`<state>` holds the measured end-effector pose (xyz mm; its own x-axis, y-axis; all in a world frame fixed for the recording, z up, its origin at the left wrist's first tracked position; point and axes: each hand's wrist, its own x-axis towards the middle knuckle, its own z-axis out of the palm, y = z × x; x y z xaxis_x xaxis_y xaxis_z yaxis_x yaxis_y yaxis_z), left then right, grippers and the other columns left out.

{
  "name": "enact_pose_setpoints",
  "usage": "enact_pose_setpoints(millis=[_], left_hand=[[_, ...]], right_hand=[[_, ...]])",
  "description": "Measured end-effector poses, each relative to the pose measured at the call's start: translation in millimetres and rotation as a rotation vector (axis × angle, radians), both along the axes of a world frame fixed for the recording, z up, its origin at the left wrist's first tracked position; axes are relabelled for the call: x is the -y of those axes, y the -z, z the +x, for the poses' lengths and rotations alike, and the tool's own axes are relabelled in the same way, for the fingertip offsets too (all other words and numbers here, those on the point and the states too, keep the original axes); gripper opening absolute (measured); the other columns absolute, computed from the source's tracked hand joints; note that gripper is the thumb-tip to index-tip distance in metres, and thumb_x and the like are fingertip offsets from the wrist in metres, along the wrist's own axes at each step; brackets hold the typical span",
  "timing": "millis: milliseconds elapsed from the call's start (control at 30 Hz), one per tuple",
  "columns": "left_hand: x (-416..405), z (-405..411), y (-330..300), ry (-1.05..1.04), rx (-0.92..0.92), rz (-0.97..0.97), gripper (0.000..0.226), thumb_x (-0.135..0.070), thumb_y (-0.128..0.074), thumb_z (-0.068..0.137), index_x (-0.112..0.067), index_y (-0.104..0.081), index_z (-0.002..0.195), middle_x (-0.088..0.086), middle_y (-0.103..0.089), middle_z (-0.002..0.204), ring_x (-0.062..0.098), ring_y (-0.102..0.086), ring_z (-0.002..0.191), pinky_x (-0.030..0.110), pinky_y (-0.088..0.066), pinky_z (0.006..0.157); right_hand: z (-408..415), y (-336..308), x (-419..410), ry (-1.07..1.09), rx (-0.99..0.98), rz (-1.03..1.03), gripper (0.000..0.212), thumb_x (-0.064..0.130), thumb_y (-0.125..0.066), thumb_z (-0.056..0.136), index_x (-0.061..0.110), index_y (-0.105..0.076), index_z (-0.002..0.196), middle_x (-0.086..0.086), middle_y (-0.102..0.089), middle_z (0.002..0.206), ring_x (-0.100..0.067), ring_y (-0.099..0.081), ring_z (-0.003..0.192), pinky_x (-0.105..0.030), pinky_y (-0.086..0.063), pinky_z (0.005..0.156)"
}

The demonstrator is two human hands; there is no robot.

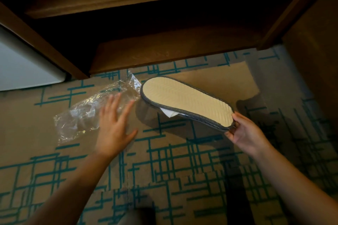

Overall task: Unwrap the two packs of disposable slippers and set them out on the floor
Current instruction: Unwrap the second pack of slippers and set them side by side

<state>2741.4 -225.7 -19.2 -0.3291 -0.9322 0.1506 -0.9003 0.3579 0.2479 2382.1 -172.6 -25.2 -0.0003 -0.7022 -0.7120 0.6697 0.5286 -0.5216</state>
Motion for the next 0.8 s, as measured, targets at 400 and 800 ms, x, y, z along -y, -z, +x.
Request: enact_pose_setpoints(millis=[400,800], left_hand=[[4.4,-26.6,3.7,0.404,-0.133,-0.101,0.034,-0.016,-0.057,0.088,-0.009,-0.059,0.120,0.009,-0.066,0.120,0.020,-0.060,0.111,0.039,-0.048,0.096],[-31.9,-84.9,-6.9,-0.104,-0.598,0.389,0.028,-0.012,-0.060,0.085,-0.022,-0.065,0.110,-0.015,-0.066,0.095,-0.019,-0.059,0.083,-0.001,-0.044,0.072]], right_hand=[[-13.4,-4.1,1.1,0.036,0.142,0.055,0.079,0.022,-0.094,0.025,0.008,-0.063,0.096,-0.009,-0.073,0.073,-0.015,-0.070,0.057,-0.018,-0.055,0.044],[79.7,-36.1,11.0,-0.326,-0.195,-0.012,0.098,0.037,-0.074,0.058,0.040,-0.024,0.142,-0.001,-0.036,0.150,-0.027,-0.040,0.131,-0.052,-0.040,0.099]])
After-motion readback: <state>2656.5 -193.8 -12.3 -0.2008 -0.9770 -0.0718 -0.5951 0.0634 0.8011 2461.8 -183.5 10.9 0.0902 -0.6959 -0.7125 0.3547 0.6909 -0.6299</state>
